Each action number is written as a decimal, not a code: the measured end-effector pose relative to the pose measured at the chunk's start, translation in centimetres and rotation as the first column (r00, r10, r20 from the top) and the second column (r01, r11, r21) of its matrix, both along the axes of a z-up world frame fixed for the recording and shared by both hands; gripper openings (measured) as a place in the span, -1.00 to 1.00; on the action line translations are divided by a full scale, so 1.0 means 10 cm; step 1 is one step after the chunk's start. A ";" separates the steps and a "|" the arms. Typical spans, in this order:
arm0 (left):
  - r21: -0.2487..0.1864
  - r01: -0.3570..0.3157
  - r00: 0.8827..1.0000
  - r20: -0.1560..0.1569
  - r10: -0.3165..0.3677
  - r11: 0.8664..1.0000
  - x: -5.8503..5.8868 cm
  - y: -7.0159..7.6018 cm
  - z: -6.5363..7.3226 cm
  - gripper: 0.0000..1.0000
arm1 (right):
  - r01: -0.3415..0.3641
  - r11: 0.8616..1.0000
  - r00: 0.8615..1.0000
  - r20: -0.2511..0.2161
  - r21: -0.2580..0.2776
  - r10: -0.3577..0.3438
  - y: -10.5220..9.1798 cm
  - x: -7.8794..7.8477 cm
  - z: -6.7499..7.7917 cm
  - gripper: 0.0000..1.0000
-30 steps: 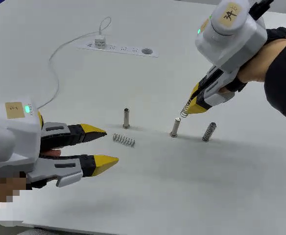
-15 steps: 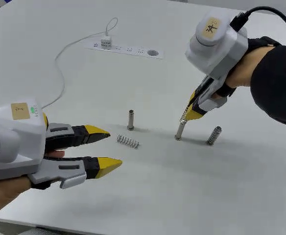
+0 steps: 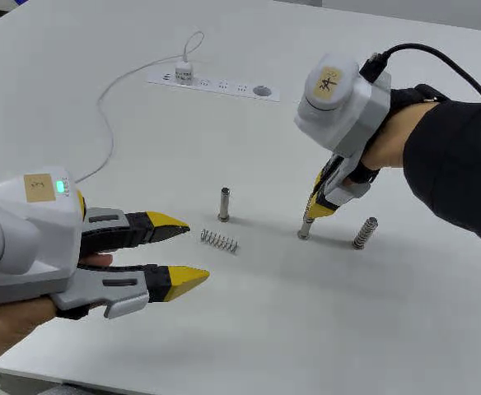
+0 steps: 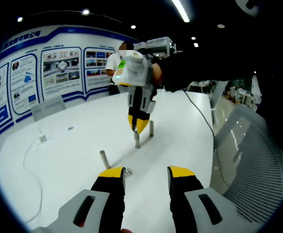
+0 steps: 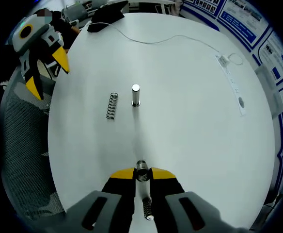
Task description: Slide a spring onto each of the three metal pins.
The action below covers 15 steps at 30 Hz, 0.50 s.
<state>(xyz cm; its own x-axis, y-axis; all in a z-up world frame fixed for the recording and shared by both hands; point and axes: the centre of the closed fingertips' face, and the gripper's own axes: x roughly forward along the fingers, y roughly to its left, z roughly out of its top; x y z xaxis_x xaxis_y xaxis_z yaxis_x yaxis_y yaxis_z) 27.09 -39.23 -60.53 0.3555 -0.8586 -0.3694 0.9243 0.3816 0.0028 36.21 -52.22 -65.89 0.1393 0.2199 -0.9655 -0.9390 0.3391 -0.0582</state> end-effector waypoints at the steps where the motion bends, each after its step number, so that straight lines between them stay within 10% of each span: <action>1: 0.000 -0.001 1.000 0.000 0.001 1.000 0.00 0.00 0.00 -0.28 | 0.005 1.000 1.000 0.002 0.003 -0.005 0.01 0.01 0.00 -0.76; 15: 0.003 -0.005 1.000 -0.002 0.005 1.000 0.00 0.02 -0.01 -0.28 | 0.028 0.999 0.999 0.020 0.043 -0.029 0.22 0.09 -0.03 -0.76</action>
<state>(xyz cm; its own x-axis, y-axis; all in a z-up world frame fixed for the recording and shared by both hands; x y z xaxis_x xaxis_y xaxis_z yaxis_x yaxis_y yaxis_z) 27.12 -39.07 -60.68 0.3592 -0.8556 -0.3728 0.9224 0.3863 0.0021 37.14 -49.99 -66.18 0.1654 0.2565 -0.9523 -0.9278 0.3680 -0.0620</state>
